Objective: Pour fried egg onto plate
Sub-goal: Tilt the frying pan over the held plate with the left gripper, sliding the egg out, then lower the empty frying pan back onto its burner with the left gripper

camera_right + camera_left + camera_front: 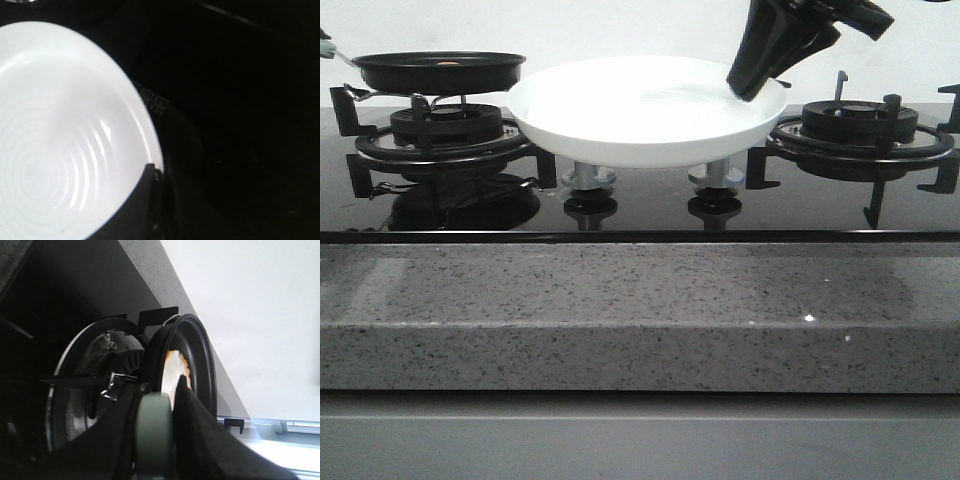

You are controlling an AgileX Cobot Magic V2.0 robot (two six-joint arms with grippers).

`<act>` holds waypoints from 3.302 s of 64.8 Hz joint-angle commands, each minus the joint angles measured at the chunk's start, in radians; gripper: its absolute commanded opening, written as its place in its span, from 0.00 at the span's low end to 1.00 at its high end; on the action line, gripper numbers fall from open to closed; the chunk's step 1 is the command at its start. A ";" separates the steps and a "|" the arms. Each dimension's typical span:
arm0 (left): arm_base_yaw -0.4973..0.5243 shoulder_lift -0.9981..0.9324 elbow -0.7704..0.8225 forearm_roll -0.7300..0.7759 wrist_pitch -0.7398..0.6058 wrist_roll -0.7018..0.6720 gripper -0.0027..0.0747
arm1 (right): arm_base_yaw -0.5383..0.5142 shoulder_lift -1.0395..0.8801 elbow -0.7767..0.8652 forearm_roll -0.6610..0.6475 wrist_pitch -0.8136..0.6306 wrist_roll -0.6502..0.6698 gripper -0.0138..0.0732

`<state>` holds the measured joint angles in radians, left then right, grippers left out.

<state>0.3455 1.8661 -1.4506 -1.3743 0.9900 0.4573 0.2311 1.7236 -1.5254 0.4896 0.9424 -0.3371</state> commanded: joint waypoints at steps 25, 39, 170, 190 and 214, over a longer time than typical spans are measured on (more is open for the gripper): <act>-0.002 -0.160 -0.126 -0.106 0.119 0.028 0.01 | -0.002 -0.055 -0.025 0.041 -0.034 -0.007 0.09; -0.036 -0.239 -0.126 -0.095 0.135 0.059 0.01 | -0.002 -0.055 -0.025 0.041 -0.034 -0.007 0.09; -0.936 -0.524 -0.126 1.062 -0.517 0.120 0.01 | -0.002 -0.055 -0.025 0.041 -0.034 -0.007 0.09; -0.799 -0.543 -0.126 0.724 -0.545 0.047 0.01 | -0.002 -0.055 -0.025 0.041 -0.034 -0.007 0.09; -0.376 -0.466 -0.122 0.144 -0.277 0.096 0.01 | -0.002 -0.055 -0.025 0.041 -0.034 -0.007 0.09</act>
<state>-0.1099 1.4027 -1.5379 -1.0031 0.6652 0.5250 0.2311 1.7236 -1.5231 0.4859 0.9483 -0.3409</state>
